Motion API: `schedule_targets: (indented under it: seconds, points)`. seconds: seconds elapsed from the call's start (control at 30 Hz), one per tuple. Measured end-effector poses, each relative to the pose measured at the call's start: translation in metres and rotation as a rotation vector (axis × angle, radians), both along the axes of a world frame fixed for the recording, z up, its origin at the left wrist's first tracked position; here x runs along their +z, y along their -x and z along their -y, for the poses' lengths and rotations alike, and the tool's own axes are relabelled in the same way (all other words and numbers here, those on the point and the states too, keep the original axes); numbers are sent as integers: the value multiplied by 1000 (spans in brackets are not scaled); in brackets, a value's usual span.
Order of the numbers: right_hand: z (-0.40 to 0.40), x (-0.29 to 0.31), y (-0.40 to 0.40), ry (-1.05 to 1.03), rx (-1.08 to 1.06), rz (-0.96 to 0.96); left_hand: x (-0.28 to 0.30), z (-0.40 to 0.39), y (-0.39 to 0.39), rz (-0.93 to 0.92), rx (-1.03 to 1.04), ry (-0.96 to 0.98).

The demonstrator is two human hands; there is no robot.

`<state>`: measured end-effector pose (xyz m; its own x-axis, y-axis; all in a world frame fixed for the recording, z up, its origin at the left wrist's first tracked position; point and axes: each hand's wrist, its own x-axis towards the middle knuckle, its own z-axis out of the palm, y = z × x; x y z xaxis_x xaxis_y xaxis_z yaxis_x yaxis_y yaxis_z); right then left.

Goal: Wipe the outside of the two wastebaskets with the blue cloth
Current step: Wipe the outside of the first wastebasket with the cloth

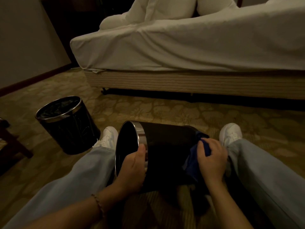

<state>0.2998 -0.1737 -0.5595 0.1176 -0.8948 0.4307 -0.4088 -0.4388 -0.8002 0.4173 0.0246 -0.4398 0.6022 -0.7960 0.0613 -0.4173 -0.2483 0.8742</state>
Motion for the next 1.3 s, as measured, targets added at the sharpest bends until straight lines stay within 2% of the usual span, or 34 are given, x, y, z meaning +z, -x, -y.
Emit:
schedule_targets:
  seconds: [0.07,0.17,0.3,0.37,0.43,0.53,0.67,0.8,0.9,0.97,1.1,1.13,1.2,1.27,1.3]
  points:
    - [-8,-2,5,9,-26,37,-3,3,1,-41,-36,2]
    - [-27,-7,9,9,-45,76,3,10,-4,-24,36,45]
    - [-68,-3,-7,-15,25,112,9,14,-15,-90,60,-1]
    - [-93,10,-23,84,101,101,7,14,-19,-56,72,12]
    - [-115,31,-38,190,204,94,2,10,-18,67,34,-1]
    - [-115,72,-51,289,362,59,-1,3,-17,186,59,47]
    - [-69,103,-55,281,606,-21,3,2,-14,80,-13,8]
    - [-1,83,-47,109,506,-153,-1,-1,-11,49,-69,15]
    - [30,50,-21,43,369,-150,-3,5,-13,80,-15,-20]
    - [30,36,-10,45,289,-150,-3,12,-19,116,20,-33]
    - [8,27,0,88,229,-150,-1,29,-34,-60,177,-36]
    - [0,24,1,124,231,-158,1,32,-36,-40,239,3]
    - [-18,15,2,191,230,-168,0,36,-48,138,358,41]
    - [-41,2,0,259,236,-165,-4,38,-66,315,454,-36]
    - [-53,-6,-3,302,244,-173,-7,38,-78,346,481,-73]
